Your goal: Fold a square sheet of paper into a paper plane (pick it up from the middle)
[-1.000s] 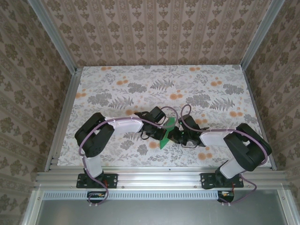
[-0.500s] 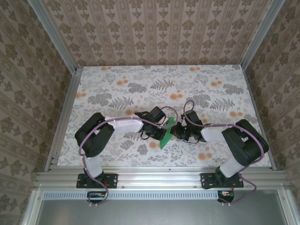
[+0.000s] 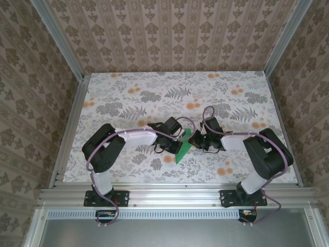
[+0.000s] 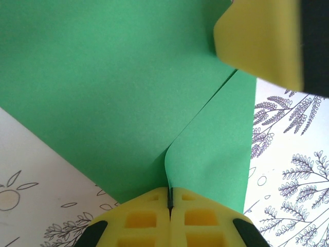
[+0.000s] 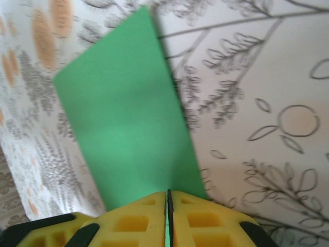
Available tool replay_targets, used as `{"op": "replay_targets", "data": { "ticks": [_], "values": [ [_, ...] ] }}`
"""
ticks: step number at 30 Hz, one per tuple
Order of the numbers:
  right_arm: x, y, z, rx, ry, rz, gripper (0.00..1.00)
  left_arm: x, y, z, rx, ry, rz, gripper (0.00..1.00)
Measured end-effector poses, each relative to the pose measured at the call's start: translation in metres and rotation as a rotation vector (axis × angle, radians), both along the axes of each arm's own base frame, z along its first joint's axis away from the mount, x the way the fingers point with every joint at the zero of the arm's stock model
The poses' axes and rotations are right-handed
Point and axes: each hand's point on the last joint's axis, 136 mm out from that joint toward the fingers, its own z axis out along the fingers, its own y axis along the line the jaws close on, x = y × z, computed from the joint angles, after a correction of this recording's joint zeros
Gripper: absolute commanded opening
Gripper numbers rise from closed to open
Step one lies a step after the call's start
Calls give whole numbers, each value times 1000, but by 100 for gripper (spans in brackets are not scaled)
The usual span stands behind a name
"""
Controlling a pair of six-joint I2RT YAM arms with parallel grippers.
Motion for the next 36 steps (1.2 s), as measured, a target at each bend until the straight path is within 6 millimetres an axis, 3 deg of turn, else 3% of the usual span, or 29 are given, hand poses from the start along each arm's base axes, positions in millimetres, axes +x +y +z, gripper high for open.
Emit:
{"op": "replay_targets", "data": {
  "ticks": [15, 18, 21, 24, 28, 29, 33, 36],
  "values": [
    [8, -1, 12, 13, -24, 32, 12, 0, 1, 1, 4, -2, 2, 5],
    [5, 3, 0, 20, 14, 55, 12, 0, 5, 2, 22, -5, 8, 10],
    [7, 5, 0, 24, 15, 80, 11, -1, 10, 2, 42, -6, 14, 14],
    [8, 5, 0, 0, 11, 106, 11, -1, 17, 6, 59, -2, 40, 29],
    [6, 3, 0, -21, 11, 134, 12, 5, 22, 37, 26, -43, 88, 46],
    [5, 3, 0, -25, 12, 140, 11, 7, 22, 47, 7, -60, 101, 46],
    [1, 2, 0, -36, 21, 153, 11, 11, 21, 87, -86, -107, 138, 30],
    [-2, 0, 1, -42, 33, 157, 11, 6, 14, 99, -137, -94, 140, 22]
  ]
}}
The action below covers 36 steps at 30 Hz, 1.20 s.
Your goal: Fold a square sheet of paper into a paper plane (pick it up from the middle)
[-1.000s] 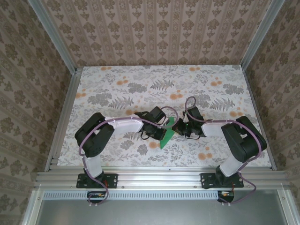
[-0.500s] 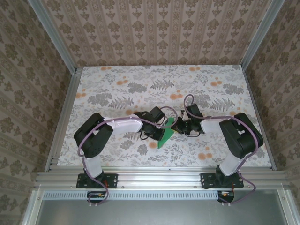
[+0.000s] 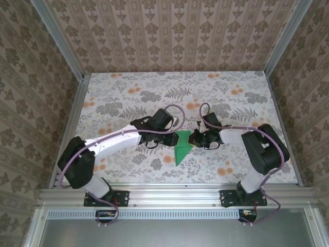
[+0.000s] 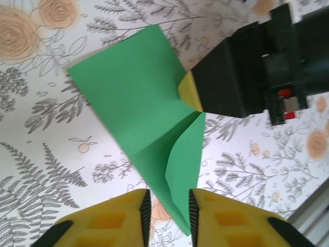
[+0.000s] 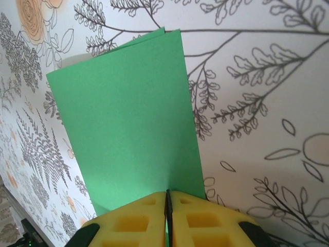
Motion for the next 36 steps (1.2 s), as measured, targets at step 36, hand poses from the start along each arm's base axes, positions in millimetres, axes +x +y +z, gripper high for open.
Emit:
{"op": "replay_targets", "data": {
  "ticks": [36],
  "values": [
    [-24, -22, 45, -61, -68, -13, 44, -20, -18, -98, 170, 123, -20, 1]
  ]
}}
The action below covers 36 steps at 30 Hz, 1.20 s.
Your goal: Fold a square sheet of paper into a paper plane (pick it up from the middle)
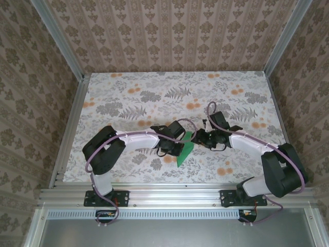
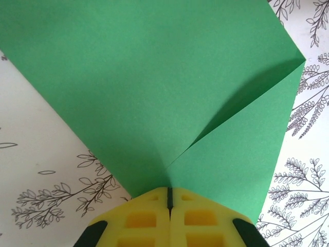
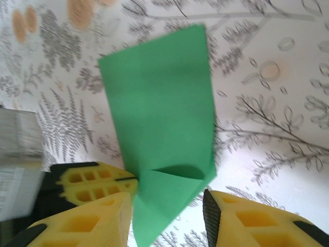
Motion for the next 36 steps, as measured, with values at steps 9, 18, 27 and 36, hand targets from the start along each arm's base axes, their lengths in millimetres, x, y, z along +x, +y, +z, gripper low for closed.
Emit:
{"op": "replay_targets", "data": {
  "ticks": [9, 18, 27, 36],
  "values": [
    [-5, 7, -19, 46, 59, -3, 43, 0, -2, -1, -13, 0, -3, 1],
    [1, 12, -33, 63, 83, -19, 42, 0, -2, -1, -19, -3, -4, 1],
    [8, 22, -29, 122, 62, -5, 36, 0, -3, -1, -20, -1, -4, 1],
    [3, 34, -28, 203, 54, 47, 28, 0, -3, 0, -22, -2, -4, 3]
  ]
}}
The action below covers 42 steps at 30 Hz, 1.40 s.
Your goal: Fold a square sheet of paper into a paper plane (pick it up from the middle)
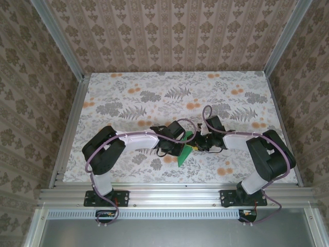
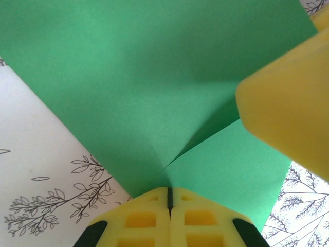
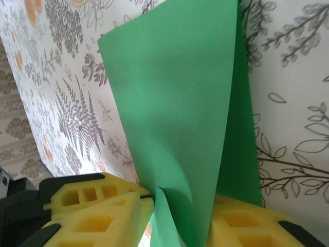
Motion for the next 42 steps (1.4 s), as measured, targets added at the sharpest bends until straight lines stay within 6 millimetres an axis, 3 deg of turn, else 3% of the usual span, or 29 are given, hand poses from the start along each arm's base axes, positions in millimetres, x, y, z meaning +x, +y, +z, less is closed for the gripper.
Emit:
{"op": "replay_targets", "data": {
  "ticks": [4, 7, 16, 21, 31, 36, 42],
  "values": [
    [-5, 2, -5, 13, 3, 24, 17, -1, 2, 2, -2, -2, 0, 6],
    [-9, 1, -10, 18, 13, 25, 12, -2, 4, 6, -6, -5, 0, 15],
    [-18, -3, -15, 41, 40, -24, 7, 2, 2, 57, -94, -84, 30, 39],
    [-19, -8, -5, 37, 17, -81, 6, -15, -2, 73, -94, -129, 12, 46],
    [-16, -14, 21, 42, -44, -187, 7, -59, -8, 54, 59, -200, -86, 50],
    [-21, -12, 16, 31, -17, -212, 7, -65, -20, 40, 132, -236, -119, 50],
    [-19, -17, 10, 10, 6, -260, 8, -59, -18, 35, 190, -283, -108, 49]
  ]
}}
